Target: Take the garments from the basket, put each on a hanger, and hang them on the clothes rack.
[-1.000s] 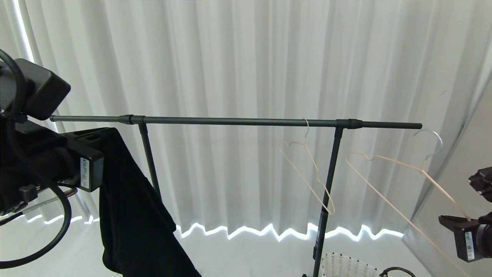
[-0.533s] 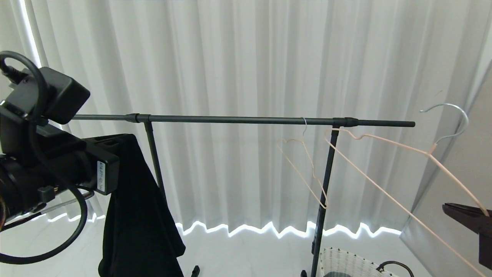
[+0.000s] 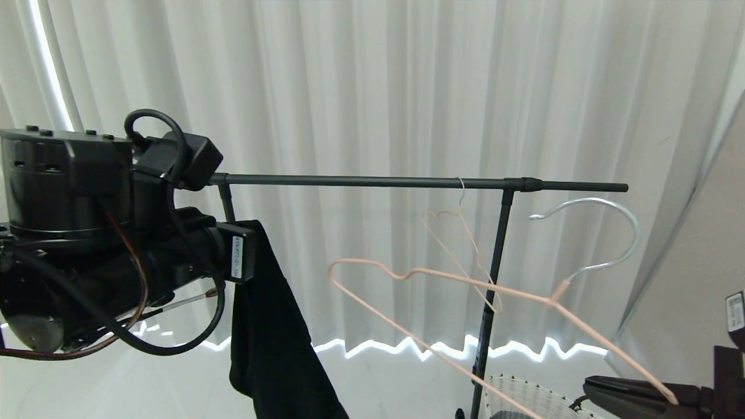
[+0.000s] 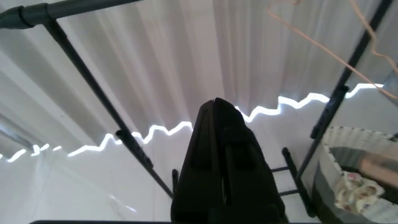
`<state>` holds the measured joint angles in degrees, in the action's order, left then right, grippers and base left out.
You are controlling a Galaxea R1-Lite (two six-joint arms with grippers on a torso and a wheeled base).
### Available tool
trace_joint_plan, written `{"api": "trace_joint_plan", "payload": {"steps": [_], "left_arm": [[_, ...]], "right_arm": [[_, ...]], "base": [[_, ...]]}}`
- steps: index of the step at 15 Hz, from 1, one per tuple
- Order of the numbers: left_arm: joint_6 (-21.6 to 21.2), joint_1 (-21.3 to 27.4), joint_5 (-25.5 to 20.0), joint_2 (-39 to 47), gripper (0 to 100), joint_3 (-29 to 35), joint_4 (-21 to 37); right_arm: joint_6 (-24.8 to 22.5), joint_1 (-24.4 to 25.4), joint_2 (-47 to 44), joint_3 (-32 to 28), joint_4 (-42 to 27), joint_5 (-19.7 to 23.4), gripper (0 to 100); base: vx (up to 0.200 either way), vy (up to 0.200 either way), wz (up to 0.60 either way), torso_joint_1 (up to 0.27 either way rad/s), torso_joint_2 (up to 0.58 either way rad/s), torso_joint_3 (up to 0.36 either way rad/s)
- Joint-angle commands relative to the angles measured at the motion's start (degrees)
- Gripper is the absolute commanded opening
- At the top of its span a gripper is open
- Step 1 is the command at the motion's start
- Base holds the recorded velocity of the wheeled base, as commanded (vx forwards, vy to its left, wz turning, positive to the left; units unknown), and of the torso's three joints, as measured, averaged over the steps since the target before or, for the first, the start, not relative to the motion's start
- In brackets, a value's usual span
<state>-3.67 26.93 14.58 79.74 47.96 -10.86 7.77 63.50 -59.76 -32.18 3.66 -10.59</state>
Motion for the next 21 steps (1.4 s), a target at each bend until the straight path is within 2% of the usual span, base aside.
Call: {"api": "trace_joint_plan", "payload": {"steps": [1, 6, 8, 9, 14, 18, 21], "left_arm": [[0.0, 0.5, 1.6, 3.9, 0, 1.8, 0.0], [0.9, 1.2, 1.9, 6.3, 0, 4.4, -0.1], [5.2, 3.0, 2.1, 6.7, 0, 5.7, -0.1], [6.0, 3.6, 2.2, 6.7, 0, 5.8, -0.1], [6.2, 3.7, 6.9, 8.5, 0, 6.9, -0.2], [6.1, 4.1, 7.7, 7.9, 0, 7.0, -0.2], [6.1, 4.6, 10.2, 8.0, 0, 6.9, -0.2]], "right_arm": [[1.2, 2.8, -4.9, -1.2, 0.7, 0.0, 0], [4.5, 3.1, -8.1, -2.1, 3.5, 0.0, 0], [6.7, 3.5, -9.8, -3.5, 3.5, 0.0, 0], [7.9, 3.9, -11.0, -4.6, 3.6, 0.0, 0], [8.8, 5.0, -14.6, -6.6, 5.3, -0.1, 0], [8.8, 3.8, -16.1, -6.7, 5.5, -0.3, 0], [8.8, 3.0, -17.3, -6.8, 7.4, -0.5, 0]], "base": [[0.000, 0.000, 0.00, 0.000, 0.00, 0.000], [0.000, 0.000, 0.00, 0.000, 0.00, 0.000], [0.000, 0.000, 0.00, 0.000, 0.00, 0.000], [0.000, 0.000, 0.00, 0.000, 0.00, 0.000], [0.000, 0.000, 0.00, 0.000, 0.00, 0.000], [0.000, 0.000, 0.00, 0.000, 0.00, 0.000], [0.000, 0.000, 0.00, 0.000, 0.00, 0.000]]}}
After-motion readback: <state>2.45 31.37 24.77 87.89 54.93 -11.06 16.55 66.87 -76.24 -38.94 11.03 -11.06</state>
